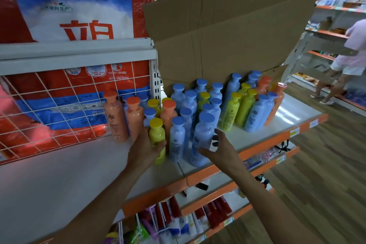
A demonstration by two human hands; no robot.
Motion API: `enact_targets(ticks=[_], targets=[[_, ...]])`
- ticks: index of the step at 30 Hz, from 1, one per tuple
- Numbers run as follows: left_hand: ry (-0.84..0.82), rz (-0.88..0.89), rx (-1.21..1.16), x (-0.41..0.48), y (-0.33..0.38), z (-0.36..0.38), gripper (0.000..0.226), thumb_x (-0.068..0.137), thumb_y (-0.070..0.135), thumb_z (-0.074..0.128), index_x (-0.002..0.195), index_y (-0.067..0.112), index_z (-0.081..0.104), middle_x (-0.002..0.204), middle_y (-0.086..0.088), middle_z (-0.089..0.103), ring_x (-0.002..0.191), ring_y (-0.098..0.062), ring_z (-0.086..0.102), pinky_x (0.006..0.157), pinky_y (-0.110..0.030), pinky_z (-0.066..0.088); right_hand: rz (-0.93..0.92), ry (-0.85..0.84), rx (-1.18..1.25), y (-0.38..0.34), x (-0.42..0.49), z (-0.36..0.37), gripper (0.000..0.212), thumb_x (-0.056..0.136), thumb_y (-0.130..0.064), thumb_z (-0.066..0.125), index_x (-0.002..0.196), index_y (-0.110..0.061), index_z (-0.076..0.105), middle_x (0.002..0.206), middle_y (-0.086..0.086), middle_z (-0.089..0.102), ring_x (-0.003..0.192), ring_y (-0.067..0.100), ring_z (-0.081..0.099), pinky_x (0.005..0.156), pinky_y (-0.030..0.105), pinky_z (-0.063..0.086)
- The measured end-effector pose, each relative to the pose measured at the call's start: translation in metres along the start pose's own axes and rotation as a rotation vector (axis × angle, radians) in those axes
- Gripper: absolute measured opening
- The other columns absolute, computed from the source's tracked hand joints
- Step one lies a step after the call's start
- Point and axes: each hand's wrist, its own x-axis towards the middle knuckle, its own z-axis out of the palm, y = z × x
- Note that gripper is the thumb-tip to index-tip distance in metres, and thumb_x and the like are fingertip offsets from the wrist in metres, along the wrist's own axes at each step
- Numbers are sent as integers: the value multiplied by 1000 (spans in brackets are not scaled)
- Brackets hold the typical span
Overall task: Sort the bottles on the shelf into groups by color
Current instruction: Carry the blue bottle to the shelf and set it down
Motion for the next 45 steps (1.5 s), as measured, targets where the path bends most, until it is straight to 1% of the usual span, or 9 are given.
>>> enact_targets(ticks=[7,15,19,22,25,28,35,39,45], targets=[[-41,-85,60,-10,-15,2,61,75,63,63,121,30,41,120,5,58,107,-20,60,87,-45,51,-12,61,110,-20,14,9,54,76,-31,78,118,-20,46,107,3,65,91,24,60,73,38,49],[-81,-67,176,-24,-25,-9,40,77,54,68,96,29,44,92,8,59,86,-17,61,71,-37,50,-210,30,19,-53,-8,30,48,73,-43,79,106,-26,49,88,-11,62,79,12,59,63,29,45],[-308,89,-93,-44,-11,-31,36,69,43,72,100,50,54,102,23,66,98,2,62,82,-32,52,-267,-37,7,-75,-17,61,53,69,-46,81,107,-27,49,93,-8,65,82,14,61,64,28,49],[-478,159,-276,-49,-28,-47,71,72,17,80,130,43,50,126,24,60,120,4,54,99,-28,46,-301,-68,14,-97,-23,97,57,67,-45,82,111,-30,49,98,-13,65,86,9,60,66,21,46],[-372,19,-331,-42,-58,-71,74,63,56,82,127,45,46,130,11,61,120,-3,57,101,-32,49,-282,-96,43,-125,-24,135,66,63,-43,84,118,-26,51,104,-11,65,91,11,62,73,29,49],[-254,4,-202,-38,-83,-103,69,64,47,82,118,52,41,116,20,63,103,16,58,82,-7,46,-270,-117,59,-152,-20,171,77,59,-45,86,125,-27,50,107,-11,67,94,11,63,76,30,53],[-117,-93,-140,-40,-149,-167,69,56,59,74,118,43,47,111,19,65,100,0,63,81,-23,49,-273,-252,98,-206,-20,250,64,60,-38,88,113,-35,52,100,-21,61,86,-6,59,71,7,44],[-77,-124,-149,-42,-177,-196,82,56,58,77,129,35,47,115,13,67,104,-9,65,88,-42,54,-292,-295,138,-223,-20,288,66,61,-38,88,117,-38,54,103,-25,63,93,-10,59,77,13,46],[32,-180,-157,-45,-199,-226,77,57,54,74,128,38,48,117,12,67,104,-10,66,90,-39,55,-343,-390,106,-238,-16,321,66,70,-48,82,126,-36,50,112,-23,63,95,-2,62,81,22,53]])
